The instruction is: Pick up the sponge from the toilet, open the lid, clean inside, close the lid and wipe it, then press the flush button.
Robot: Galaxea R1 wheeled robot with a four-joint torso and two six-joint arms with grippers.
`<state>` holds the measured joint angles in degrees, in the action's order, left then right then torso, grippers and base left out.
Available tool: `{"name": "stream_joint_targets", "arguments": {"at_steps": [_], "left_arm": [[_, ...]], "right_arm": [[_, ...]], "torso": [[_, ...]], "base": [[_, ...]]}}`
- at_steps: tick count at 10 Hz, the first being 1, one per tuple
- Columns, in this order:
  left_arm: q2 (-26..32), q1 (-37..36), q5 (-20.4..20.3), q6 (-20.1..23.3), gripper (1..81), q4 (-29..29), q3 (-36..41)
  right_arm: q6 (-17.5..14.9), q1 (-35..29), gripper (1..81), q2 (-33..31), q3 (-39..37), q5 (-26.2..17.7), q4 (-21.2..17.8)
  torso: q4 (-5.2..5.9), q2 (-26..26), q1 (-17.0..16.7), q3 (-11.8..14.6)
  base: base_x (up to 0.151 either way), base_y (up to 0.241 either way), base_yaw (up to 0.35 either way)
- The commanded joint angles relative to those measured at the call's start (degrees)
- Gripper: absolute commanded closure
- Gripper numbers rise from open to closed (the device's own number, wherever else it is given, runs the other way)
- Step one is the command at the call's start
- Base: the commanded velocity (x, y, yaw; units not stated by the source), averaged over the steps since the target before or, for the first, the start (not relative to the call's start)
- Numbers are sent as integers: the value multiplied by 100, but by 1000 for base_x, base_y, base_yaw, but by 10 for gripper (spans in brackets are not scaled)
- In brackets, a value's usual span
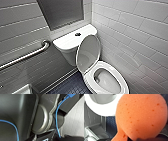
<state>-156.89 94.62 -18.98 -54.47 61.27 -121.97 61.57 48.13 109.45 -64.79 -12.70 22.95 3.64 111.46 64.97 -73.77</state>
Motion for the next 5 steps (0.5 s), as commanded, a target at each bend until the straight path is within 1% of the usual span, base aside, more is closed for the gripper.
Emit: {"name": "stream_joint_targets", "arguments": {"at_steps": [1,4,5], "left_arm": [[44,246,184,15,10,113,15],[35,237,184,15,10,96,-12],[35,237,184,15,10,96,-12]], "right_arm": [[311,-1124,811,246,477,-1322,77],[610,-1678,811,827,469,-1946,192],[759,-1845,811,993,486,-2104,279]], "torso": [[0,0,0,0],[0,0,0,0],[0,0,0,0]], "base": [[0,0,0],[0,0,0],[0,0,0]]}}
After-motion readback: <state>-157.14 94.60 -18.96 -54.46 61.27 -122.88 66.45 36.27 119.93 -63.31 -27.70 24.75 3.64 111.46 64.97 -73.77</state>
